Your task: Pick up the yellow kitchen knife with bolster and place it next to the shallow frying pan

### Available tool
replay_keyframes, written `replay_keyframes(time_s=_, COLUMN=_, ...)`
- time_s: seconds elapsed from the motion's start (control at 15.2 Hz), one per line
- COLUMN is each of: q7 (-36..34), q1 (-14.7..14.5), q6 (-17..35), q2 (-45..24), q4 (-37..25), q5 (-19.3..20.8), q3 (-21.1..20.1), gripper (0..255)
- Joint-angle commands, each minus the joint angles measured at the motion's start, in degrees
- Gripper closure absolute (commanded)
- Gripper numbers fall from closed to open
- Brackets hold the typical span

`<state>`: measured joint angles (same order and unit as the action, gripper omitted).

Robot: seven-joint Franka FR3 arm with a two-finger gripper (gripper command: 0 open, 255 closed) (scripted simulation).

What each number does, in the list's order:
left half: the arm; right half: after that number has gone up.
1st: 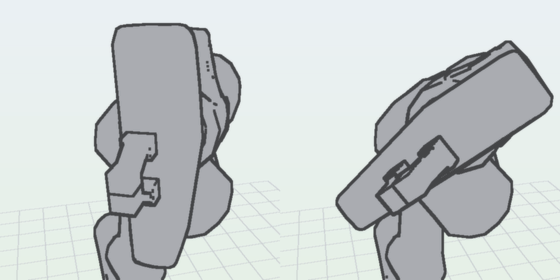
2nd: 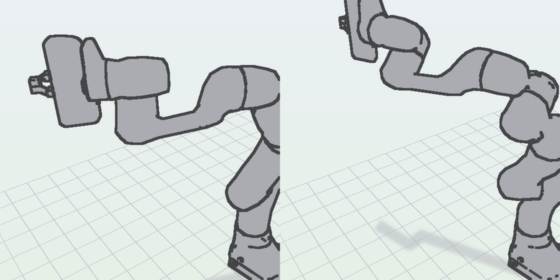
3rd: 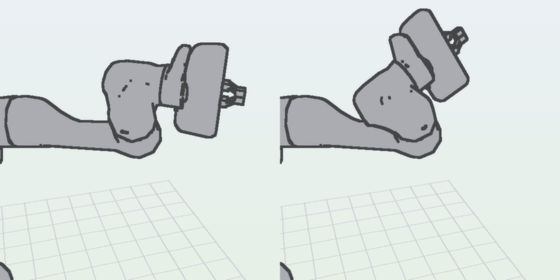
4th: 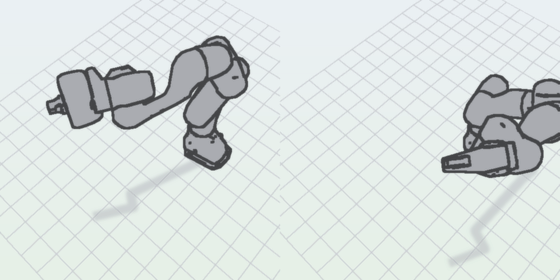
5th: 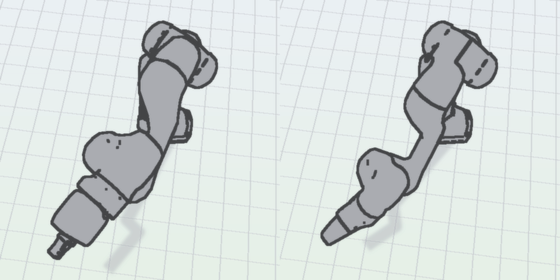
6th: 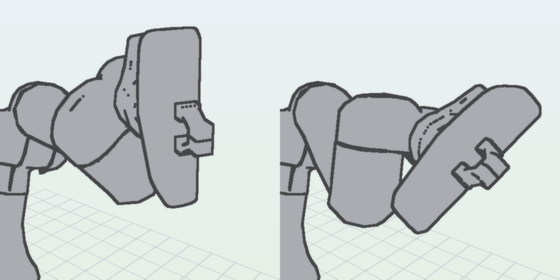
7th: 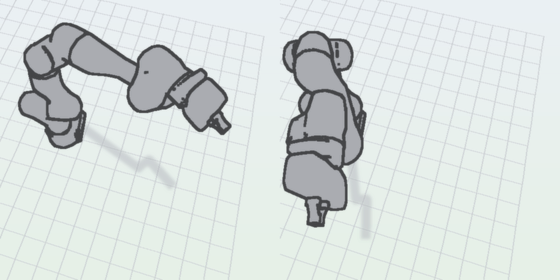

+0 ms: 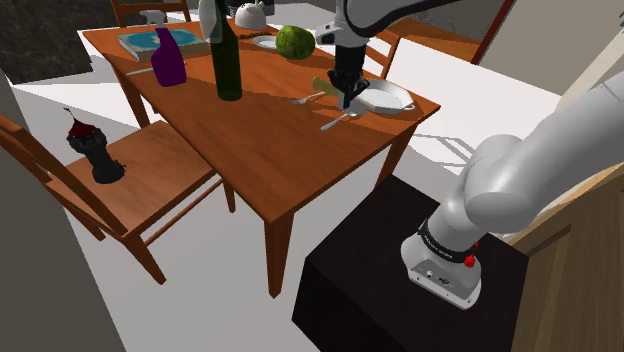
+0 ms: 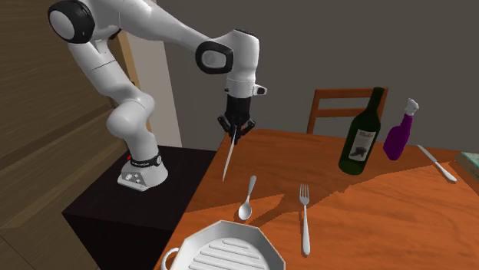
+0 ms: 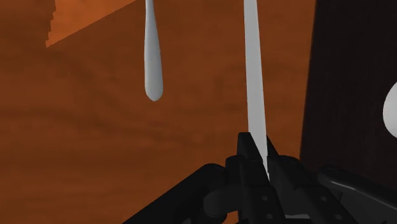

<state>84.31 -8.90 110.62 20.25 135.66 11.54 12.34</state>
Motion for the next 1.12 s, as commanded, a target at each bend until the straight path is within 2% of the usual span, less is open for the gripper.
replay_keyframes(time_s=0.0, q7=2.2, q1=1.3, q6=0.3, q2=2.0, q4=1.9, q5=1.3, q3=1.6, gripper=255)
replay_keyframes(time_s=0.53, q7=12.0, q1=7.1, q6=0.5, q2=6.8, q4=4.9, q5=6.8, q3=9.0, gripper=255)
replay_keyframes(time_s=1.06, q7=11.3, q1=7.2, q6=7.3, q2=4.2, q4=9.3, q5=7.5, q3=10.2, gripper=255)
